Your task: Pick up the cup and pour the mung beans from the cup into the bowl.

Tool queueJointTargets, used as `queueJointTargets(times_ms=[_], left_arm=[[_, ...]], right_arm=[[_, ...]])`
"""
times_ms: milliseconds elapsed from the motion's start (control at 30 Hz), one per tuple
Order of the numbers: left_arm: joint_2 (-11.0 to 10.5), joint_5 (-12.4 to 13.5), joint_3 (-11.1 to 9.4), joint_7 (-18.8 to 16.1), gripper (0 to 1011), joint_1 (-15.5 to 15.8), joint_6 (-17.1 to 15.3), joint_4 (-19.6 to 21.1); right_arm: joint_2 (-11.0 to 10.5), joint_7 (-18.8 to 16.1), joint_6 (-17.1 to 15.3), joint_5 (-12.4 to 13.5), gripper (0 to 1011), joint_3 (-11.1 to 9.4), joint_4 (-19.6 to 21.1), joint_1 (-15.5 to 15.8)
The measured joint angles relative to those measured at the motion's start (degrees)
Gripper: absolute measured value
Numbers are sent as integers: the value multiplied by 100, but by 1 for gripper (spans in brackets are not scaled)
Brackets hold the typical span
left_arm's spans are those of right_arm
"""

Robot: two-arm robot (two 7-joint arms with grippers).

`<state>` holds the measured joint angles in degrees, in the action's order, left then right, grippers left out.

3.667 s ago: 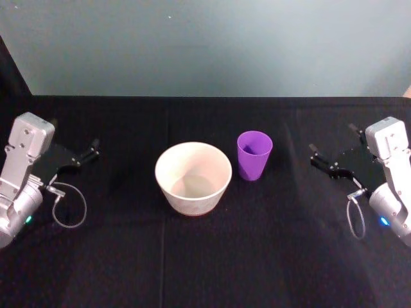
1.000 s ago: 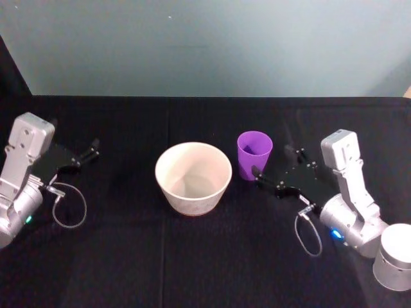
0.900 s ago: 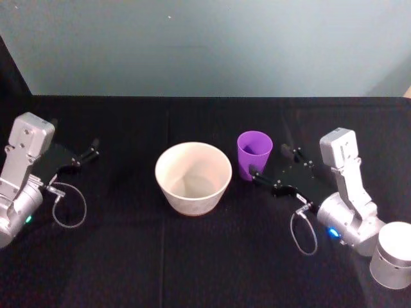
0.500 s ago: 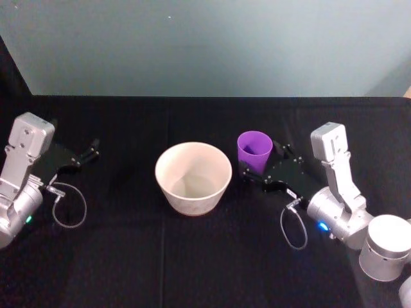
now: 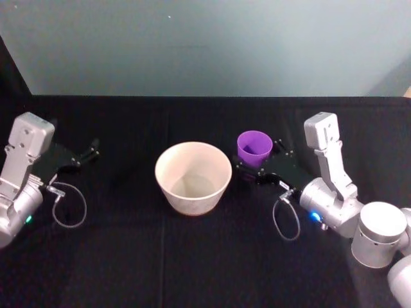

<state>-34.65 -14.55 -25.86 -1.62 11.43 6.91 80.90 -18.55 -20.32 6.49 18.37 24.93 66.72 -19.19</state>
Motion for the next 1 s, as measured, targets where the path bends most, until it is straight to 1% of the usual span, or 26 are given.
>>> queueJointTargets(times_ms=[167, 567, 1000], left_arm=[[0, 0, 0, 0, 1000, 0, 0, 0], [0, 0, 0, 0, 1000, 0, 0, 0], [0, 0, 0, 0, 1000, 0, 0, 0]], right_arm=[[82, -45, -59, -68, 1002, -28, -109, -69], [165, -89, -189, -248, 1002, -126, -152, -114], [280, -192, -194, -389, 1002, -223, -279, -167]])
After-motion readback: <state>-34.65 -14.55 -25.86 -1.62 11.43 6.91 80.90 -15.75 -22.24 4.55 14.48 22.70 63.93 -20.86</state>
